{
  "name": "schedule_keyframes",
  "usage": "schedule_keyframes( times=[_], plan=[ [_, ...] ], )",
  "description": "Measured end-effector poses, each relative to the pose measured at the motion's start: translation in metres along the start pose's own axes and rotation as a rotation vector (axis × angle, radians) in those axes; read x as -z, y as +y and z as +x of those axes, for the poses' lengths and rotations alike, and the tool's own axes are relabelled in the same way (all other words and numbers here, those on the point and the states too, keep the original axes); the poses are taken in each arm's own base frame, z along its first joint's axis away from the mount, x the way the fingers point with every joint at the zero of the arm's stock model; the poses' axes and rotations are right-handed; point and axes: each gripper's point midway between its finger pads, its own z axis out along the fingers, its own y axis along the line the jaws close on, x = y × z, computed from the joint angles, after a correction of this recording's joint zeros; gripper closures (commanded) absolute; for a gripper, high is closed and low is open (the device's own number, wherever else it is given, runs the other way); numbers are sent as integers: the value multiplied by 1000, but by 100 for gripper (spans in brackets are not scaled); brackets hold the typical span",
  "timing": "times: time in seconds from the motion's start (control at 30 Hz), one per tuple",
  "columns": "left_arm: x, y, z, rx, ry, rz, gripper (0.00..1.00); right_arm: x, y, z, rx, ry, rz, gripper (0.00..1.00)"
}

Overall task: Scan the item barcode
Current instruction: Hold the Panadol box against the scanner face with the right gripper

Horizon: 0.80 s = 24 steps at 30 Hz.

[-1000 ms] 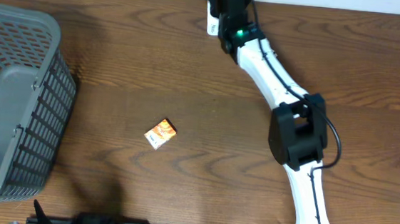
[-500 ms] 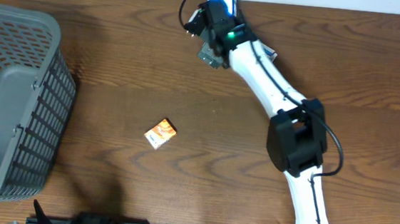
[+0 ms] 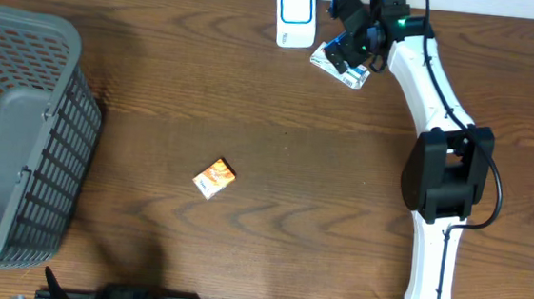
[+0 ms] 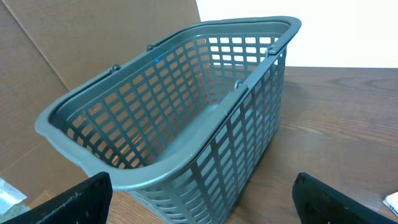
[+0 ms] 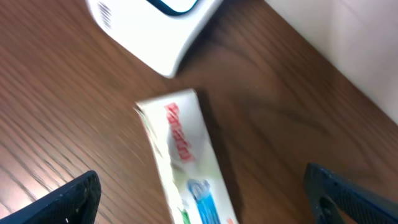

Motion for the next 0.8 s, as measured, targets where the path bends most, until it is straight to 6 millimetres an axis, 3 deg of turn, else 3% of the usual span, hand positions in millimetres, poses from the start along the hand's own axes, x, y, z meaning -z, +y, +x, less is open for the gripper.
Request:
schedule_keyframes(
  times=[0.1, 0.27, 0.37, 0.43, 0.57, 0.8],
  plan=[
    [0, 0, 0, 0, 0, 0, 7, -12, 10, -1, 5, -10, -31, 1],
    [0, 0, 0, 0, 0, 0, 7, -54, 22, 25, -4, 47, -70, 1],
    [0, 0, 0, 0, 0, 0, 7, -68, 24, 36, -8, 65, -78, 4],
    [0, 0, 0, 0, 0, 0, 7, -72, 23, 35, -6, 57, -71, 11],
    [0, 0, 0, 0, 0, 0, 7, -73, 21, 34, -8, 49, -64, 38],
    [0, 0, 0, 0, 0, 0, 7, -76, 27, 47, -15, 103, -78, 59]
  ],
)
